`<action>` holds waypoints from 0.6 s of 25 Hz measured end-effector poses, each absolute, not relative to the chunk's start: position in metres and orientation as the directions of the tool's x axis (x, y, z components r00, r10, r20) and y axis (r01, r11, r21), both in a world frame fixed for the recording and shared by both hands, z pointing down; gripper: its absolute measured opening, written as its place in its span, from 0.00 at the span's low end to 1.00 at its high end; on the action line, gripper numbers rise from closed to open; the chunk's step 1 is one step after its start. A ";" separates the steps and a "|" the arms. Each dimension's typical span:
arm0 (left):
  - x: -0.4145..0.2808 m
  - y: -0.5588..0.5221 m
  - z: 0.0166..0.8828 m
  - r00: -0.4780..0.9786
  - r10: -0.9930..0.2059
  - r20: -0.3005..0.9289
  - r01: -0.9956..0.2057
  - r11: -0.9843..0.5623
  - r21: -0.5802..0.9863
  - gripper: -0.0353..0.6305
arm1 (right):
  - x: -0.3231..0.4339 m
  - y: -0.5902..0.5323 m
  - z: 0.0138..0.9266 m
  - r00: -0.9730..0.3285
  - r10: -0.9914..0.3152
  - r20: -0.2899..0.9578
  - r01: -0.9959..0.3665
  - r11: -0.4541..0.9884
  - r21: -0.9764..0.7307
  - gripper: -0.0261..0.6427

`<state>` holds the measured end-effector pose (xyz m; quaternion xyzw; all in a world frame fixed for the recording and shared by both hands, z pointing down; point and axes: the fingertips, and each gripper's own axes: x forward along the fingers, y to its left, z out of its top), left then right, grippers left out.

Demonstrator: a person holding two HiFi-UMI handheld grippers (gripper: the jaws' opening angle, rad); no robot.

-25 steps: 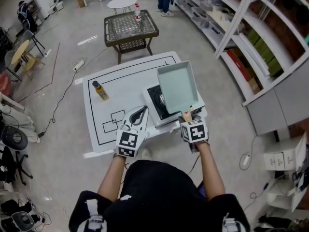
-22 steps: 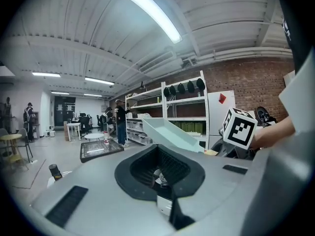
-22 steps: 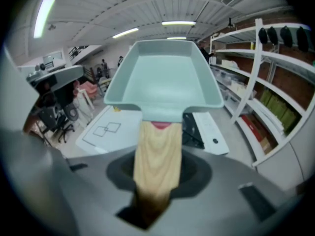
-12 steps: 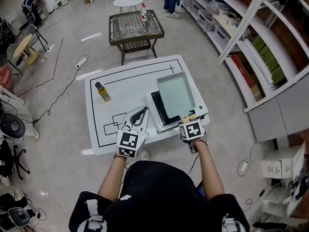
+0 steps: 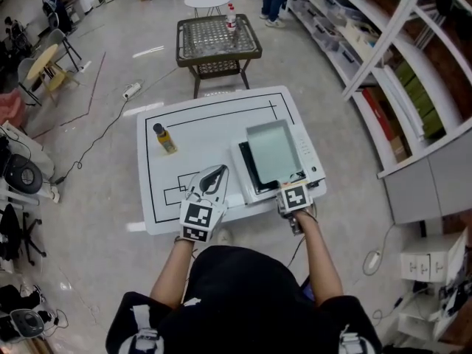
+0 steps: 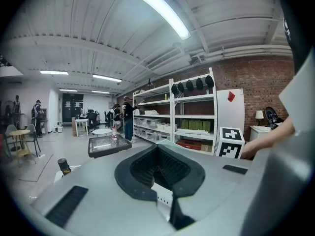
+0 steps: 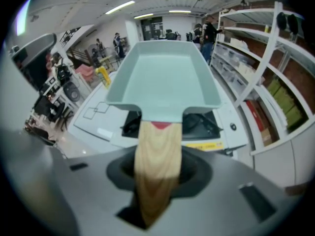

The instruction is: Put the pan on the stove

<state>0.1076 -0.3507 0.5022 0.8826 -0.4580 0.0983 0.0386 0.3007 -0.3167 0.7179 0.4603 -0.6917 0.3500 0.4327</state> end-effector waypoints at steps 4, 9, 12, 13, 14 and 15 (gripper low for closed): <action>0.103 -0.353 0.504 0.554 -0.804 0.214 -0.820 -0.571 -0.024 0.09 | 0.299 -0.321 0.727 -0.193 -0.325 0.926 -0.937 0.342 -0.076 0.24; 0.101 -0.355 0.504 0.553 -0.804 0.216 -0.821 -0.571 -0.023 0.09 | 0.300 -0.321 0.732 -0.178 -0.305 0.936 -0.936 0.345 -0.066 0.25; 0.102 -0.356 0.504 0.554 -0.803 0.218 -0.820 -0.572 -0.026 0.09 | 0.306 -0.316 0.736 -0.150 -0.278 0.949 -0.943 0.329 -0.053 0.25; 0.102 -0.357 0.505 0.554 -0.803 0.219 -0.819 -0.573 -0.027 0.09 | 0.306 -0.315 0.737 -0.156 -0.272 0.950 -0.944 0.325 -0.062 0.25; 0.103 -0.357 0.506 0.555 -0.803 0.220 -0.819 -0.573 -0.026 0.09 | 0.303 -0.314 0.739 -0.175 -0.266 0.948 -0.943 0.322 -0.084 0.25; 0.103 -0.357 0.507 0.555 -0.802 0.221 -0.819 -0.573 -0.026 0.09 | 0.301 -0.314 0.740 -0.191 -0.266 0.945 -0.941 0.322 -0.099 0.26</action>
